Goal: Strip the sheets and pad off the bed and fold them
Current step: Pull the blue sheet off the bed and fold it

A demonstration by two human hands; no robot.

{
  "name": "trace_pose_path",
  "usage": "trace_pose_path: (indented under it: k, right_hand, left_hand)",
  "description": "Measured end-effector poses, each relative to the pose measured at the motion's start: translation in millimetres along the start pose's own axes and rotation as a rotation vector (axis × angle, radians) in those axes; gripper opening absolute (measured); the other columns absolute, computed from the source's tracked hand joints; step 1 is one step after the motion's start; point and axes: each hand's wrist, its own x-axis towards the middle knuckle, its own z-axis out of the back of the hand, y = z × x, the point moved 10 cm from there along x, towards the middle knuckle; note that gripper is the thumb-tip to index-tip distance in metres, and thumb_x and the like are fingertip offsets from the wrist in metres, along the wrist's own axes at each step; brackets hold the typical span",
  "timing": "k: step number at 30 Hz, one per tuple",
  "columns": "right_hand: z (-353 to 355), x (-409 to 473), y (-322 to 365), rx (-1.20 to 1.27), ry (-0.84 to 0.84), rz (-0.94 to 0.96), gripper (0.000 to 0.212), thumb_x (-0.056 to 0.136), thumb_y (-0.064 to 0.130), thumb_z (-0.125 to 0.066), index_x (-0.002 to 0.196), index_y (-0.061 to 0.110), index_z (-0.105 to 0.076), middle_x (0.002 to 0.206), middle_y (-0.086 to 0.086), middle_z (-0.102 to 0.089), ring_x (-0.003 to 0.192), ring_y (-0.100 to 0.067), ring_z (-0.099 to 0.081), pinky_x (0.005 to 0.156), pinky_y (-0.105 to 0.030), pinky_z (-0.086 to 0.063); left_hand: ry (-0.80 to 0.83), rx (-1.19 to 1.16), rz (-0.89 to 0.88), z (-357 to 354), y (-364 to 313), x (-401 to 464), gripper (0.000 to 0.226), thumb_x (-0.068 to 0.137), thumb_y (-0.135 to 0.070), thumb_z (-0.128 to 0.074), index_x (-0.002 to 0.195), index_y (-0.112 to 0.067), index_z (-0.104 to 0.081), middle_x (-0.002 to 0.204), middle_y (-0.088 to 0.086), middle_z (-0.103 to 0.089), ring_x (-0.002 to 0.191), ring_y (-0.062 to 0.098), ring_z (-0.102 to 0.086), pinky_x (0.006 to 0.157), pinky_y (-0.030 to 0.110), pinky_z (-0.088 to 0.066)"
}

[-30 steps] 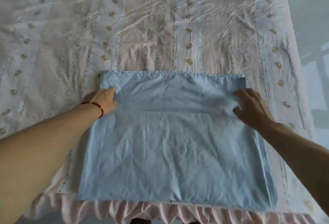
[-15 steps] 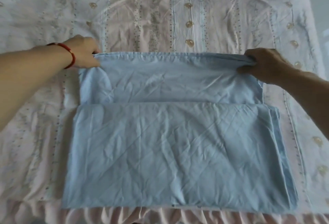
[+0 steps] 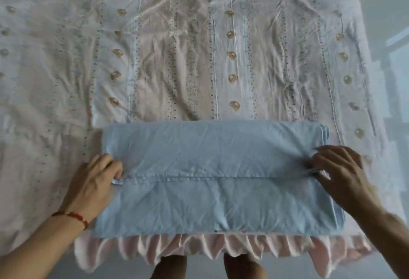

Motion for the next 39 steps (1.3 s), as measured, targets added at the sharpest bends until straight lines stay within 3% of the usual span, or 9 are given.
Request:
trace_pose_path:
  k: [5,8,11,14,18,22,28,34,39]
  right_hand:
    - [2.5,-2.6,14.3,-0.054,-0.048,-0.27,0.03,0.077,0.024,-0.056,0.099,0.013,-0.074,0.108,-0.008,-0.071,0.12,-0.035,-0.057,0.109,-0.055,-0.032]
    - [-4.6,27.3,57.4,0.048,-0.008,-0.283,0.054,0.091,0.038,-0.048,0.142,0.022,-0.054,0.153,-0.011,-0.046,0.146,-0.032,-0.035,0.121,-0.061,-0.019]
    - [-57.0,52.8,79.5,0.097,0.17,-0.184,0.066,0.102,0.054,-0.029,0.162,0.039,-0.007,0.171,0.003,0.006,0.157,-0.023,0.012,0.123,-0.062,0.006]
    - [-88.3,41.6,30.8,0.063,0.243,-0.334,0.068,0.101,0.067,-0.015,0.16,0.043,0.007,0.17,0.01,0.012,0.155,-0.017,0.02,0.123,-0.057,0.01]
    - [-82.2,-3.3,-27.6,0.079,0.208,-0.591,0.065,0.104,0.063,-0.013,0.16,0.039,0.011,0.168,0.017,0.015,0.157,-0.016,0.011,0.125,-0.055,0.003]
    - [-63.5,-36.4,-43.9,0.19,0.07,-0.778,0.069,0.105,0.052,-0.037,0.162,0.025,-0.01,0.163,-0.006,-0.028,0.14,-0.034,-0.033,0.113,-0.053,-0.028]
    - [-59.7,-54.6,-53.3,0.473,0.107,-1.026,0.047,0.097,0.048,-0.056,0.116,0.005,-0.048,0.12,-0.024,-0.058,0.112,-0.038,-0.056,0.088,-0.044,-0.04]
    - [-57.8,-51.5,-58.1,0.628,0.291,-1.056,0.058,0.096,0.057,-0.053,0.091,-0.001,-0.059,0.091,-0.021,-0.067,0.076,-0.032,-0.065,0.068,-0.037,-0.048]
    - [-14.8,-52.9,-20.5,1.186,0.325,-1.058,0.037,0.098,0.041,-0.061,0.099,0.003,-0.065,0.081,-0.017,-0.075,0.067,-0.029,-0.074,0.057,-0.039,-0.062]
  left_hand:
    - [-0.139,0.066,0.289,11.2,-0.9,-3.5,0.027,0.06,-0.011,-0.048,0.085,-0.016,-0.056,0.101,0.011,-0.053,0.092,0.041,-0.052,0.076,0.053,-0.042]
    - [-0.282,0.097,0.211,41.5,-76.5,22.5,0.047,0.078,-0.021,-0.051,0.124,-0.015,-0.061,0.144,0.023,-0.041,0.134,0.049,-0.035,0.101,0.068,-0.03]
    - [-0.151,0.048,0.081,-3.9,-143.9,71.0,0.062,0.093,-0.039,-0.043,0.154,-0.036,-0.035,0.167,0.011,-0.015,0.152,0.046,-0.006,0.109,0.079,-0.011]
    - [-0.016,0.129,0.114,-61.3,-146.3,90.0,0.066,0.096,-0.054,-0.03,0.158,-0.043,-0.013,0.169,0.005,-0.005,0.153,0.042,-0.004,0.103,0.083,-0.008]
    - [-0.043,0.131,0.282,-73.8,-112.9,73.1,0.067,0.095,-0.062,-0.026,0.158,-0.043,-0.013,0.169,0.01,-0.007,0.152,0.047,0.0,0.101,0.087,-0.002]
    - [-0.013,0.047,0.504,-72.7,-69.9,54.5,0.068,0.093,-0.063,-0.023,0.158,-0.045,-0.015,0.169,0.009,-0.005,0.151,0.048,0.002,0.099,0.088,0.0]
    - [0.028,-0.084,0.94,-68.5,-19.7,29.3,0.064,0.098,-0.06,-0.027,0.155,-0.052,0.002,0.168,0.008,0.011,0.147,0.055,0.0,0.101,0.087,-0.004]
    - [-0.124,0.113,0.171,-38.3,-205.7,89.9,0.069,0.094,-0.045,-0.034,0.159,-0.039,-0.012,0.169,0.005,-0.003,0.152,0.046,-0.003,0.101,0.083,0.004]
    - [-0.055,0.12,0.211,-79.5,-222.1,102.1,0.068,0.098,-0.045,-0.033,0.16,-0.036,-0.006,0.169,0.003,-0.003,0.154,0.041,-0.005,0.104,0.081,-0.005]
